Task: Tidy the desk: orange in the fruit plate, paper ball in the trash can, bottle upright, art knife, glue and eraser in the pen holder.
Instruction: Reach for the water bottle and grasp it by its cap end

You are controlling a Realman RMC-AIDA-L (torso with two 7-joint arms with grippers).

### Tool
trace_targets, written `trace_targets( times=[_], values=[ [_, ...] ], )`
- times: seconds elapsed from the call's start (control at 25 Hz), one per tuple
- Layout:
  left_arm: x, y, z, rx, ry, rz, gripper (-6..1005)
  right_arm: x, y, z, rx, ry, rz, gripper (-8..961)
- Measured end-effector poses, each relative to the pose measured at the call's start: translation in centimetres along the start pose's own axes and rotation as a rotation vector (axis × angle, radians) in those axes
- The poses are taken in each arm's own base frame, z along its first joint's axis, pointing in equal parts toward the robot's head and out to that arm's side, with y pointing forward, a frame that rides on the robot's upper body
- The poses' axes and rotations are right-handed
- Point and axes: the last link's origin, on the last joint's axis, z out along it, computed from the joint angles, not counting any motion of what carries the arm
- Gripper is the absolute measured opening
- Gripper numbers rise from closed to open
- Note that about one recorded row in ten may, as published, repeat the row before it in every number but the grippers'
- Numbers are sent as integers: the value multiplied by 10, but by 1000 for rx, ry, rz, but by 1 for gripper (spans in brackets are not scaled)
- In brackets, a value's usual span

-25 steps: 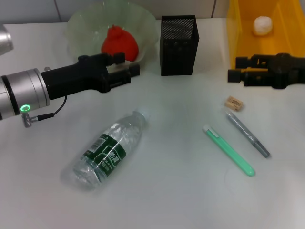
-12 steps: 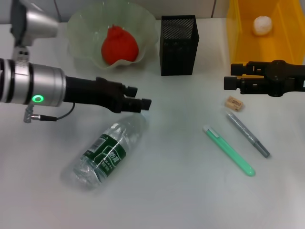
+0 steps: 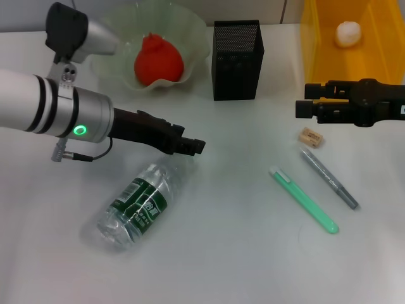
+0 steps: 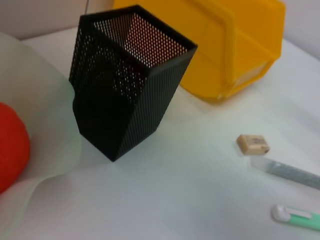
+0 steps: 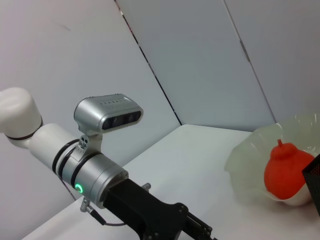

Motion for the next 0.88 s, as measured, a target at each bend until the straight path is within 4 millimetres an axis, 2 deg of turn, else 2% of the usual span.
trace_targets(
  times=[0.2,0.32,0.44,0.56,0.88],
  values=[
    [1,1,1,4,-8,2,622,-1,0,0,1,0,-2,766],
    [3,7,11,28,-63,16,622,-1,0,0,1,0,-2,766],
    [3,7,11,28,-63,16,623,-1,0,0,2,0,-2,766],
    [6,10,22,82,-127,41,630,0,0,-1,3,0,0,766],
    [15,15,27,80,-140,51,628,1,0,0,2,-1,4,766]
  ],
)
